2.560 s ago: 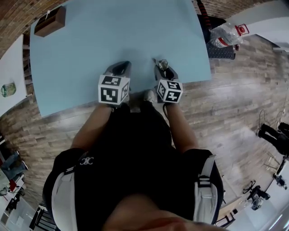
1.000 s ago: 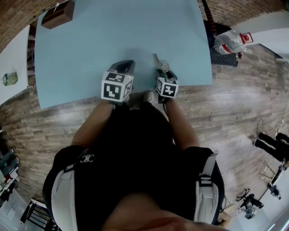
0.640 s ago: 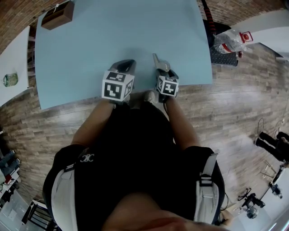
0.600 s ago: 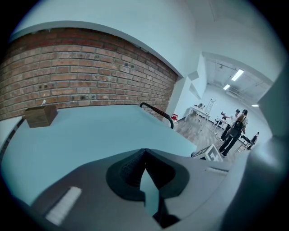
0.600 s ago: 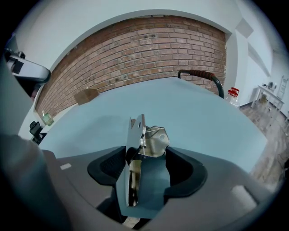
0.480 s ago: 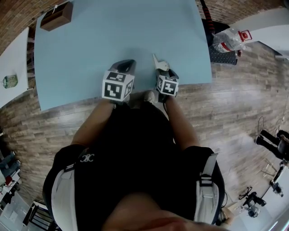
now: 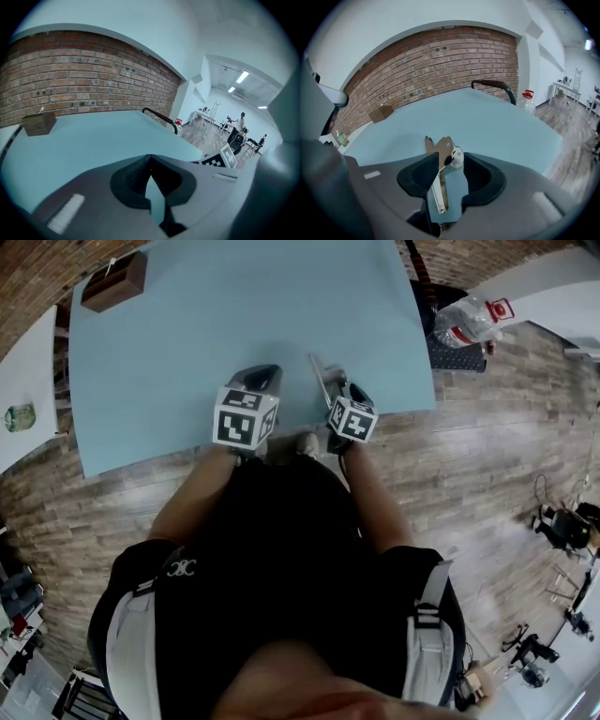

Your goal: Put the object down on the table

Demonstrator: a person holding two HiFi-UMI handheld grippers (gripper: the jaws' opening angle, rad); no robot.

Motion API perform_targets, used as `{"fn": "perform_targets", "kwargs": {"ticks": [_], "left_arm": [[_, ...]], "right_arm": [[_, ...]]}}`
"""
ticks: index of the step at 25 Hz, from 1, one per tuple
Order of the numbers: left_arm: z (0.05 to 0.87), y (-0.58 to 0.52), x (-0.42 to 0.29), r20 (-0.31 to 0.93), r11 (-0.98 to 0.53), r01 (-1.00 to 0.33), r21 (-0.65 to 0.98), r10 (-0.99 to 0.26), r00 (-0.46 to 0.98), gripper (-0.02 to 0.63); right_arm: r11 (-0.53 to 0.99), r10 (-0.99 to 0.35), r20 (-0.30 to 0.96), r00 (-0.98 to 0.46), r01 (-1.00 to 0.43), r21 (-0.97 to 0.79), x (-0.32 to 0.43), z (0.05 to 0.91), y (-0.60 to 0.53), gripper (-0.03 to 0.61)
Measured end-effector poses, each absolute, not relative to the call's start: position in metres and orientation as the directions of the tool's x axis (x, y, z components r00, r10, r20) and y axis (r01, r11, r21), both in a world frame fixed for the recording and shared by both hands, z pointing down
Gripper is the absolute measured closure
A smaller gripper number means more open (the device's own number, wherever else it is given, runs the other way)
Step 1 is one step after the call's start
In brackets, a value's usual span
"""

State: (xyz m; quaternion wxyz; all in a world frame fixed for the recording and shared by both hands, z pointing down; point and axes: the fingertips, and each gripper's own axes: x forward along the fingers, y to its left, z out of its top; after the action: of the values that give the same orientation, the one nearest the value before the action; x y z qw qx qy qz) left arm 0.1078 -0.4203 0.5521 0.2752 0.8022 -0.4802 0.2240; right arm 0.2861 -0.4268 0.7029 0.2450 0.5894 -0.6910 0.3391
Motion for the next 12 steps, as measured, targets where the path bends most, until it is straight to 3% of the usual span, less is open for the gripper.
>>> {"fn": "perform_targets", "kwargs": {"ticks": [9,12], "left_arm": [[0.548,-0.423,0.115,0.611,-0.412,-0.882,0.229,-0.644,0.46,0.614],[0.545,-0.422,0.119,0.607,-0.419,-0.877,0.235,-0.642,0.469,0.614]], "right_arm": [[0.089,-0.748,0.649,-0.137,-0.99,-0.107,0.284,0.642,-0.437,0.558],[0.112,-0.792,0.591,-0.152,-0.988,-0.104,0.277,0.612,-0.441,0.565]]}}
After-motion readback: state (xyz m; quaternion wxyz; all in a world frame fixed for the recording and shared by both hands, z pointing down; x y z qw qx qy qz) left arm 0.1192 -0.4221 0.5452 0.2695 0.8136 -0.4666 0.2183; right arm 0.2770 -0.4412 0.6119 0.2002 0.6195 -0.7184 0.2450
